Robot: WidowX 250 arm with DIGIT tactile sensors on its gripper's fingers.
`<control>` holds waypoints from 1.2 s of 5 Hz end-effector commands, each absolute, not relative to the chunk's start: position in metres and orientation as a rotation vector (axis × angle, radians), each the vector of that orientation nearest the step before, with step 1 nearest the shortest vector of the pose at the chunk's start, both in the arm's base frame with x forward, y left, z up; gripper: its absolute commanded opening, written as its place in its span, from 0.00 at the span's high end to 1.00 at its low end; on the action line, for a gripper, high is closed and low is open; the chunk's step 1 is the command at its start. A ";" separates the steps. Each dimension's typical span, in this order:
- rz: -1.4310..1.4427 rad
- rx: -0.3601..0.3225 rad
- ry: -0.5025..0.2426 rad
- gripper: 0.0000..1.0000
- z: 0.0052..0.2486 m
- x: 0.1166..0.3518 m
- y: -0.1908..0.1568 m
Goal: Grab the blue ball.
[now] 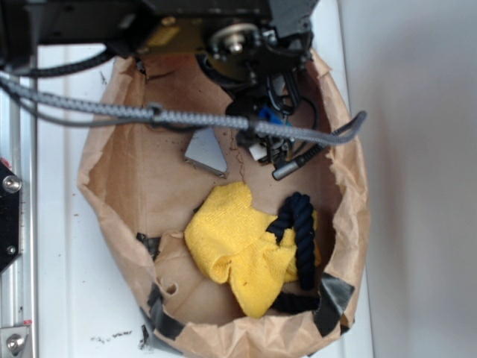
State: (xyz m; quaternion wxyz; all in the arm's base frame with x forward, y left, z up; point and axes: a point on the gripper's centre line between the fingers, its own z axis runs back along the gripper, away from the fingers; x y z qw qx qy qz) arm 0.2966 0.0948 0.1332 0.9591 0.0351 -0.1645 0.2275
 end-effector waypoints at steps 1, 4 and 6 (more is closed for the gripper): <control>0.470 0.080 -0.383 0.00 0.151 0.296 0.103; 0.340 0.144 -0.438 0.00 0.114 0.291 0.048; 0.430 0.156 -0.415 0.00 0.106 0.324 0.068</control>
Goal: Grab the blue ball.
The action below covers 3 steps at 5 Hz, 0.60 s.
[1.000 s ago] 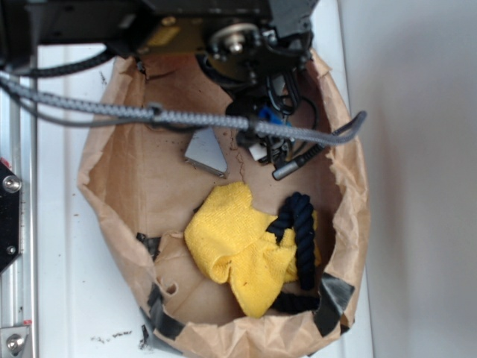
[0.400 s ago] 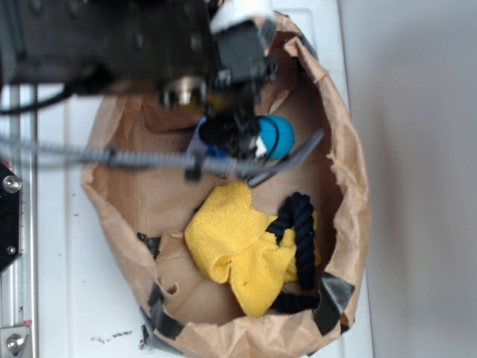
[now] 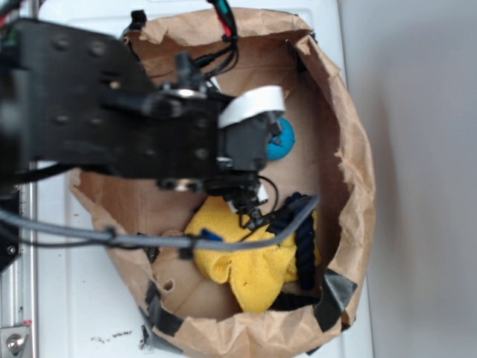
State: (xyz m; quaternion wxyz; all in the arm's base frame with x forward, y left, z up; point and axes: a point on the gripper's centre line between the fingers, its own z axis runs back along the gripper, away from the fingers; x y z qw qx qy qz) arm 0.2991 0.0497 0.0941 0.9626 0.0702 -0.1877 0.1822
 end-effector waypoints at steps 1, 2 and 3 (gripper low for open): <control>0.492 0.134 -0.415 0.00 0.101 0.339 0.088; 0.522 0.118 -0.443 0.00 0.101 0.345 0.100; 0.503 0.115 -0.486 0.00 0.103 0.342 0.102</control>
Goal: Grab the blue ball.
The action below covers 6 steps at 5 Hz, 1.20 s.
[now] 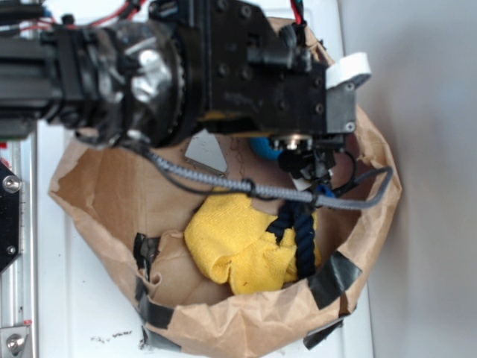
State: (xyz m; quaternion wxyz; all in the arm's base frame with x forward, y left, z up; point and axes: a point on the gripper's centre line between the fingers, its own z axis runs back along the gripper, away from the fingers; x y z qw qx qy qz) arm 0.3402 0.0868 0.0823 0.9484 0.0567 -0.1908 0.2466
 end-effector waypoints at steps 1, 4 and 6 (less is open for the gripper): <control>0.469 0.146 -0.466 0.00 0.089 0.336 0.100; 0.456 0.164 -0.420 1.00 0.073 0.321 0.096; 0.467 0.174 -0.426 1.00 0.072 0.323 0.098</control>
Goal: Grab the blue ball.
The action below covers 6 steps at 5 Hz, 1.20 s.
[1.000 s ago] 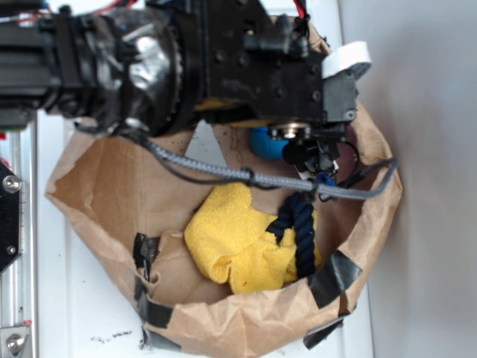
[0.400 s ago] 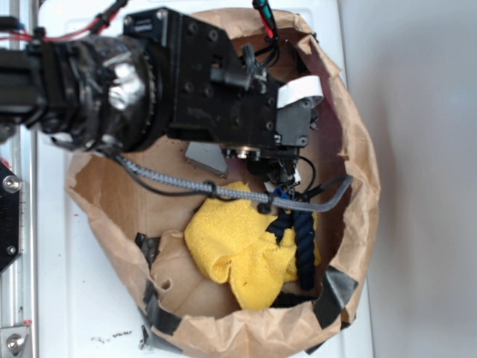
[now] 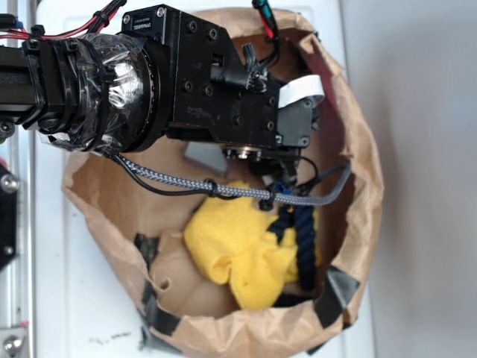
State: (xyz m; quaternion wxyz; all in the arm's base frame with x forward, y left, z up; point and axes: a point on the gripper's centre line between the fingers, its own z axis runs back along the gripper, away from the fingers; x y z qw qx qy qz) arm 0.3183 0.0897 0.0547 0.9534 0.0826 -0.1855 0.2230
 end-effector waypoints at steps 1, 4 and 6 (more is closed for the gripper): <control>0.478 0.158 -0.415 1.00 0.077 0.322 0.100; 0.353 -0.083 -0.306 1.00 0.174 0.278 0.071; 0.296 -0.068 -0.272 1.00 0.214 0.255 0.049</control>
